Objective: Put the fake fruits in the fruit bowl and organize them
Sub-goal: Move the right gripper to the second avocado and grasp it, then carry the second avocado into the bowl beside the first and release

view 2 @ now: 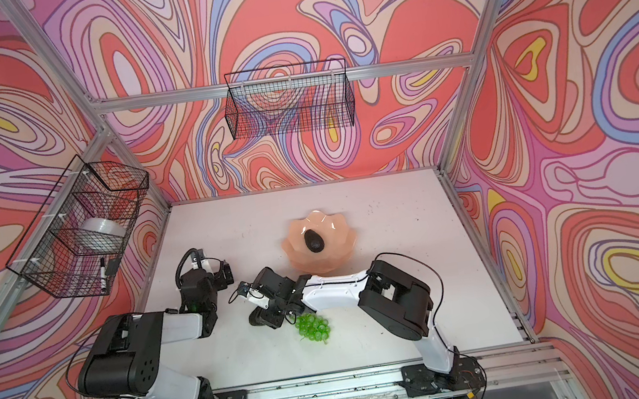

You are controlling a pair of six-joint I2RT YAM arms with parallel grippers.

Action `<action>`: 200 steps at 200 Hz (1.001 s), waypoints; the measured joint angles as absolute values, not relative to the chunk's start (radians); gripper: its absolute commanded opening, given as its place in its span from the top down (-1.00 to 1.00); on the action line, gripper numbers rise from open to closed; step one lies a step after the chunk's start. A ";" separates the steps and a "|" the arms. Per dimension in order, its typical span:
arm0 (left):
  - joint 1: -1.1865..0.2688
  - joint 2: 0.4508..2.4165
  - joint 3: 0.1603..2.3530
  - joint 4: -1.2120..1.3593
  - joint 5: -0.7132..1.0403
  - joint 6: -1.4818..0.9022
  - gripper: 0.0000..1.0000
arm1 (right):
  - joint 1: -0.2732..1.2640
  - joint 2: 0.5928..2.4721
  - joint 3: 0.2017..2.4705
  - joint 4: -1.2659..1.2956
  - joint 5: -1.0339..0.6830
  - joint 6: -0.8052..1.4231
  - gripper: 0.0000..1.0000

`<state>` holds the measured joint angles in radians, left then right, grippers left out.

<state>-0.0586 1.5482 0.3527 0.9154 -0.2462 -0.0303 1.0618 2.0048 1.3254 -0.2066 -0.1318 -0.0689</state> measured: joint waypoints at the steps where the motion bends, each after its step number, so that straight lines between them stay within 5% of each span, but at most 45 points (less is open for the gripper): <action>1: -0.059 1.548 0.353 0.915 -0.246 -0.030 -1.00 | 1.062 2.005 1.325 -0.205 -0.132 -0.068 0.26; 71: -0.059 1.548 0.353 0.915 -0.246 -0.030 -1.00 | 1.029 1.851 1.287 -0.228 -0.128 0.055 0.33; 127: -0.059 1.548 0.353 0.915 -0.247 -0.030 -1.00 | 0.755 1.575 1.259 -0.258 -0.066 0.181 0.33; 200: -0.059 1.548 0.353 0.915 -0.246 -0.030 -1.00 | 0.492 1.668 1.189 -0.291 -0.049 0.373 0.35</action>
<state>-0.0586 1.5478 0.3527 0.9154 -0.2462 -0.0303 0.4919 1.6680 1.1889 -0.2913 -0.0490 0.3725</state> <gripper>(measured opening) 0.996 0.616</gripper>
